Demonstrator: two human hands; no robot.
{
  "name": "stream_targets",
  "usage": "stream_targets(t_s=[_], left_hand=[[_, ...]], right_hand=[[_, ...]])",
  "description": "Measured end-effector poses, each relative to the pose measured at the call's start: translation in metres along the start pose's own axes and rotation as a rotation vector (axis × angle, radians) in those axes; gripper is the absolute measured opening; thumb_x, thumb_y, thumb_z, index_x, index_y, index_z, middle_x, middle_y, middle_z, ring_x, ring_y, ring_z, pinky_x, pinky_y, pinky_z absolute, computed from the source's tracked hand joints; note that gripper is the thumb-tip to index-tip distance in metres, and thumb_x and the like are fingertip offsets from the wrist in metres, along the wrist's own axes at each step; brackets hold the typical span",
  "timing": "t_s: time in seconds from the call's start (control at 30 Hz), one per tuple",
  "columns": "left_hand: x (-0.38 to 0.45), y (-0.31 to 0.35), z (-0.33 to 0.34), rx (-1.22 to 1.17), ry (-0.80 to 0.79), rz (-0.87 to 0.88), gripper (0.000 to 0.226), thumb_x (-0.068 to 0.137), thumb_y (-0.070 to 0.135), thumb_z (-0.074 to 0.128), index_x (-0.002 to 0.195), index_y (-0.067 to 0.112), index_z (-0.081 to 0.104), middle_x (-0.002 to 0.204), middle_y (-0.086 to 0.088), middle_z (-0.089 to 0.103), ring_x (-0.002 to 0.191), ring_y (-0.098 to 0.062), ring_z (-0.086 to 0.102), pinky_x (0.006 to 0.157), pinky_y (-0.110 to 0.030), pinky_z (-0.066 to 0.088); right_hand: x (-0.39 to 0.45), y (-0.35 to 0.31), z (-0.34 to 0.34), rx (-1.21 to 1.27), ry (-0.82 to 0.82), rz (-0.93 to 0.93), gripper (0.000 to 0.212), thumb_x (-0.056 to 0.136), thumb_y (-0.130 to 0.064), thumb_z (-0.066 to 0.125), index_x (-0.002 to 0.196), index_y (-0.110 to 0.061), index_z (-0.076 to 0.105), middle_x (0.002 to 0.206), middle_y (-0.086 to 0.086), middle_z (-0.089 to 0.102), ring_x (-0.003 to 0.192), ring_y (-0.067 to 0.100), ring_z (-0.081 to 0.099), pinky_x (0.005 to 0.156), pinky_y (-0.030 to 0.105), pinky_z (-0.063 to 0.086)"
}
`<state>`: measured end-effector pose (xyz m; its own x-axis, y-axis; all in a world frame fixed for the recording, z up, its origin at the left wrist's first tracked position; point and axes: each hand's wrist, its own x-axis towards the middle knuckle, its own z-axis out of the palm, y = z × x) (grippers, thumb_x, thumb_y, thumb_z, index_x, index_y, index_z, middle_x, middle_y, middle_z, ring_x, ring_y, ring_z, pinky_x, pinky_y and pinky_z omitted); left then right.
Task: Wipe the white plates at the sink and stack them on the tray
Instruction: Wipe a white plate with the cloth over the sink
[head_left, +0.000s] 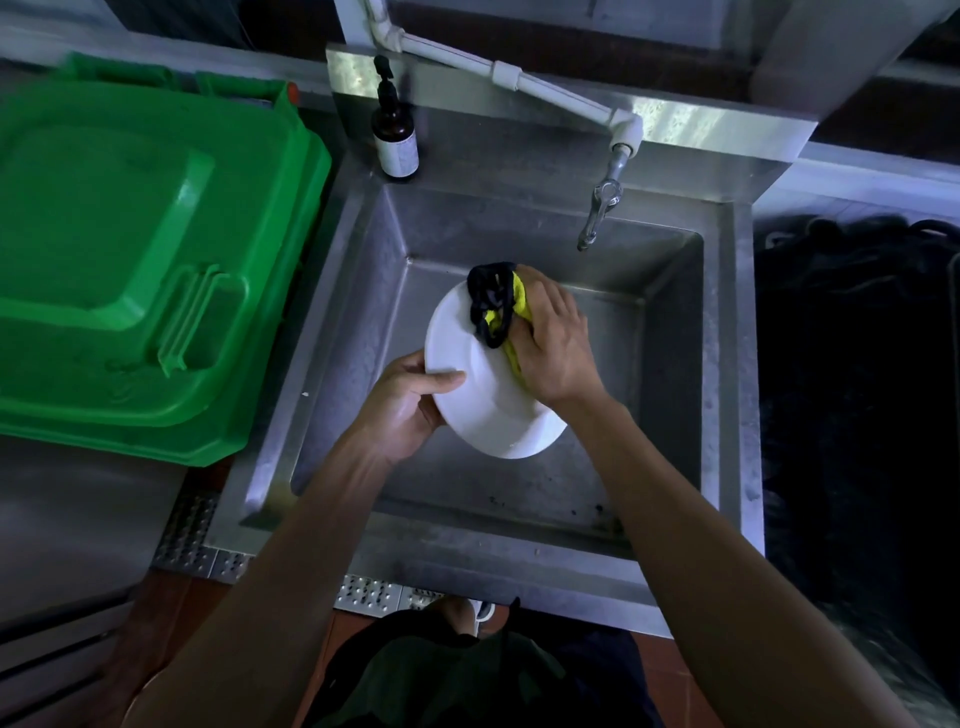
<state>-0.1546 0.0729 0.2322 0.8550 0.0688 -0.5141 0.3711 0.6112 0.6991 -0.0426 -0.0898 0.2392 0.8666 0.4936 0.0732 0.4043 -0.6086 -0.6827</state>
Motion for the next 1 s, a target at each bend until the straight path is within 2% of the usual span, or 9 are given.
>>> stream_targets(t_s=[0.13,0.23,0.4,0.57,0.73,0.87,1.0], left_hand=[[-0.001,0.000,0.002,-0.041,0.032,0.031,0.042,0.076,0.002,0.066,0.118,0.006,0.070,0.112,-0.015,0.075,0.101,-0.032,0.073,0.076,-0.040,0.062],[0.001,0.000,0.006,-0.102,0.073,0.065,0.041,0.076,0.003,0.067,0.117,0.007,0.070,0.113,-0.014,0.075,0.102,-0.031,0.072,0.078,-0.040,0.062],[0.004,0.001,0.012,-0.155,0.142,0.092,0.030,0.086,-0.003,0.062,0.114,0.006,0.070,0.111,-0.014,0.075,0.098,-0.028,0.074,0.074,-0.037,0.062],[0.004,0.001,0.017,-0.160,0.195,0.077,0.033,0.091,0.000,0.059,0.123,0.005,0.066,0.118,-0.016,0.072,0.103,-0.028,0.071,0.084,-0.039,0.061],[0.005,0.003,0.026,-0.190,0.221,0.064,0.041,0.097,0.003,0.055,0.138,0.001,0.057,0.130,-0.023,0.065,0.109,-0.032,0.065,0.091,-0.044,0.055],[0.006,0.003,0.031,-0.256,0.208,0.073,0.038,0.103,0.006,0.046,0.140,0.000,0.054,0.137,-0.024,0.060,0.121,-0.034,0.061,0.106,-0.045,0.049],[0.007,0.001,0.034,-0.318,0.212,0.072,0.033,0.107,0.011,0.040,0.131,-0.002,0.058,0.122,-0.021,0.068,0.112,-0.031,0.066,0.096,-0.037,0.056]], right_hand=[[-0.003,0.007,0.000,0.028,0.028,0.114,0.048,0.095,-0.026,0.047,0.143,-0.018,0.046,0.150,0.000,0.046,0.131,0.029,0.042,0.103,0.048,0.038],[-0.010,0.012,0.003,0.090,0.052,0.206,0.049,0.094,-0.026,0.045,0.142,-0.018,0.046,0.147,0.001,0.047,0.130,0.029,0.042,0.106,0.051,0.036],[-0.030,0.007,0.019,0.163,0.065,0.291,0.052,0.099,-0.020,0.050,0.150,-0.021,0.040,0.156,-0.003,0.039,0.141,0.024,0.033,0.114,0.051,0.030],[-0.045,-0.011,0.033,0.151,0.084,0.326,0.057,0.093,-0.032,0.039,0.149,-0.021,0.040,0.158,-0.005,0.035,0.145,0.021,0.028,0.114,0.049,0.027],[-0.056,-0.029,0.046,0.151,0.123,0.289,0.054,0.095,-0.033,0.042,0.148,-0.025,0.036,0.156,-0.008,0.036,0.144,0.017,0.029,0.112,0.054,0.029],[-0.064,-0.039,0.050,0.142,0.129,0.241,0.056,0.096,-0.028,0.050,0.150,-0.023,0.036,0.159,-0.007,0.034,0.145,0.021,0.029,0.113,0.056,0.029],[-0.074,-0.040,0.053,0.031,0.104,0.149,0.056,0.096,-0.024,0.057,0.149,-0.018,0.042,0.160,-0.001,0.035,0.147,0.026,0.029,0.111,0.056,0.031]])
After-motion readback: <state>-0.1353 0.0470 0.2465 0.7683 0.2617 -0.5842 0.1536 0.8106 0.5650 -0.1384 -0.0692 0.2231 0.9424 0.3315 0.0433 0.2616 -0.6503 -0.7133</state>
